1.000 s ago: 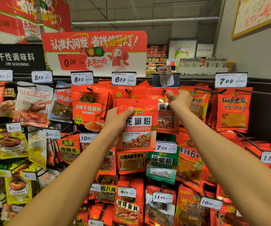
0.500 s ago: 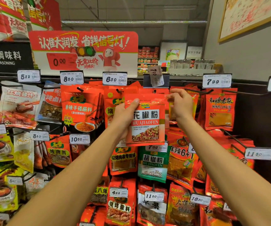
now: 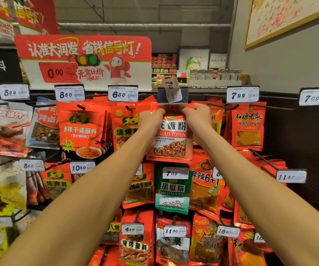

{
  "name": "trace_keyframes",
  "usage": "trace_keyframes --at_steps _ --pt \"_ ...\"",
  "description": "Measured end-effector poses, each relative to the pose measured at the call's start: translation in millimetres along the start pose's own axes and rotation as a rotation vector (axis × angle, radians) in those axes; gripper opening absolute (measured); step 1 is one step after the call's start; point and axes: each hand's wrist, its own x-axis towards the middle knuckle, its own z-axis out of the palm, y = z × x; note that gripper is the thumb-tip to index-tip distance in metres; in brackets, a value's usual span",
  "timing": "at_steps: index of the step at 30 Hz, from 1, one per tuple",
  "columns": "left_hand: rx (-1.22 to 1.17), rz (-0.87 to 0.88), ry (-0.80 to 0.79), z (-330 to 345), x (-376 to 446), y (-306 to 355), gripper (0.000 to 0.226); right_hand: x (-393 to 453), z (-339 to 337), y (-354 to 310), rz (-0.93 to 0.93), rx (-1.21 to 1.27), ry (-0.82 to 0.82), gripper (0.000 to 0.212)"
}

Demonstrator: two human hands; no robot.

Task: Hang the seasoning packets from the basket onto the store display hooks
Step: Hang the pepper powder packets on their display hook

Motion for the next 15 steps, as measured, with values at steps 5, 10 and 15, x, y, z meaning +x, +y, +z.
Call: trace_keyframes --at_steps 5,10,15 --pt "0.021 -0.014 0.025 2.8 1.0 7.6 0.01 5.3 1.1 -3.9 0.034 -0.014 0.014 0.027" --pt "0.055 -0.082 0.051 3.9 4.3 14.1 0.015 6.3 2.3 -4.6 0.057 0.01 0.014 0.018" --pt "0.085 -0.141 0.037 3.5 3.6 23.7 0.025 6.9 4.6 -8.2 0.082 0.017 0.007 0.014"
